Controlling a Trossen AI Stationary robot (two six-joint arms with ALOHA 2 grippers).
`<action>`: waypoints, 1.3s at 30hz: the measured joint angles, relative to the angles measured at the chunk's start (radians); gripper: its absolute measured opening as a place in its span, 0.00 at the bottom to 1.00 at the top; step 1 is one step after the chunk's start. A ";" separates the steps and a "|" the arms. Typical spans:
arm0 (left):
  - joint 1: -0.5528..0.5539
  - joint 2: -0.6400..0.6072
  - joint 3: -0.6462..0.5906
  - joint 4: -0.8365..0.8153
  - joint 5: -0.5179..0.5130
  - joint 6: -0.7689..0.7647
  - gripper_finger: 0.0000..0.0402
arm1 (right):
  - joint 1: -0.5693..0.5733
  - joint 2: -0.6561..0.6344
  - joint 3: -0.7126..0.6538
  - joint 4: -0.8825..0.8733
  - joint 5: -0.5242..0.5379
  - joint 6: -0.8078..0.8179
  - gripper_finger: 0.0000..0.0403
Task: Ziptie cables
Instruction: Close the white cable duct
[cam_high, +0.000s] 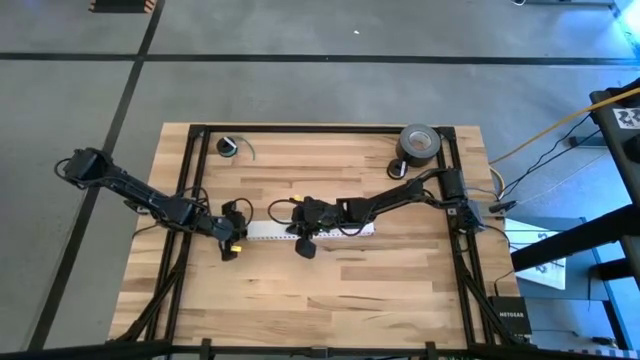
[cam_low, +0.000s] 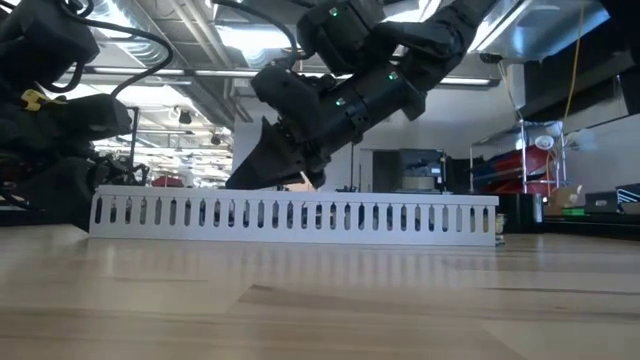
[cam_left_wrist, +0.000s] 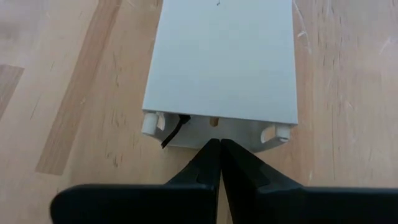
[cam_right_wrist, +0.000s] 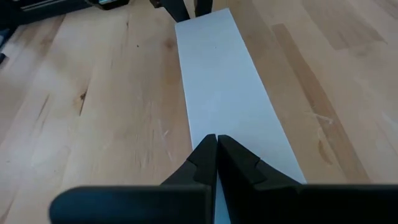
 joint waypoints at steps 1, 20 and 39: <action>0.000 0.000 0.000 0.001 0.000 0.000 0.00 | -0.001 0.000 0.000 0.003 -0.010 0.000 0.00; 0.002 -0.035 0.134 -0.254 -0.008 -0.075 0.00 | -0.012 0.026 -0.001 0.100 -0.037 0.046 0.00; -0.007 -0.034 0.157 -0.308 -0.042 0.031 0.00 | -0.011 0.027 -0.002 0.111 -0.031 0.040 0.00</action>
